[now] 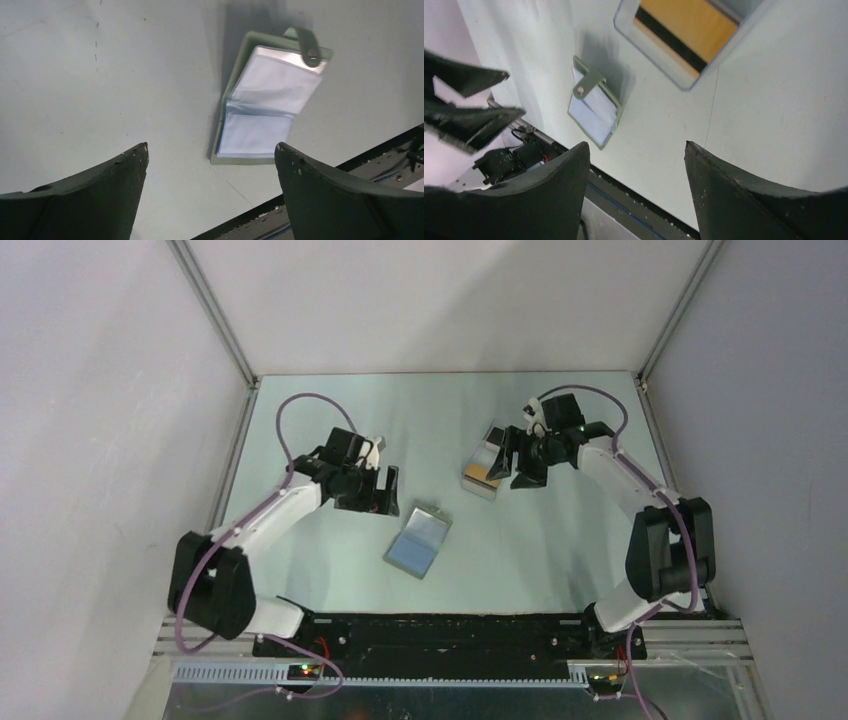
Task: Put the credit cards into the card holder
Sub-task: Move the storage box to the center of the board.
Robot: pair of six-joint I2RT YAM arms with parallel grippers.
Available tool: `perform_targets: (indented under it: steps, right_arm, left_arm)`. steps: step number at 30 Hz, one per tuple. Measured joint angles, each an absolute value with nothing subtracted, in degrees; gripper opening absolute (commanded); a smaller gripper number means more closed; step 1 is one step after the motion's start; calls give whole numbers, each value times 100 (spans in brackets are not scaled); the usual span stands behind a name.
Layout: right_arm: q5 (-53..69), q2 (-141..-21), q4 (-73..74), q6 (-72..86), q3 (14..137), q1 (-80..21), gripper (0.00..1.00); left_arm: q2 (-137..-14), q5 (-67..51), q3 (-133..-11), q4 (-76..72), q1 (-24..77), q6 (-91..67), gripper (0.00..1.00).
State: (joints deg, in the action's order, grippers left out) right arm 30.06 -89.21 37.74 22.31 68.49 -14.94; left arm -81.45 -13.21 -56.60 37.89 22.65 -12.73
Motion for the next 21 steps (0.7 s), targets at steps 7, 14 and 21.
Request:
perform_targets:
  steps: [7, 14, 21]
  right_arm:
    - [2436, -10001, 3929, 2080, 8099, -1492, 70]
    - [2156, -10451, 4075, 2021, 8683, -1227, 71]
    - [2137, -10444, 4281, 1949, 8691, -864, 71]
  left_arm:
    - [-7507, -1417, -5881, 3708, 2423, -1693, 100]
    - [-7666, -1522, -5918, 2571, 2858, -2976, 100]
    - [-9122, -810, -6807, 1737, 3350, -4370, 100]
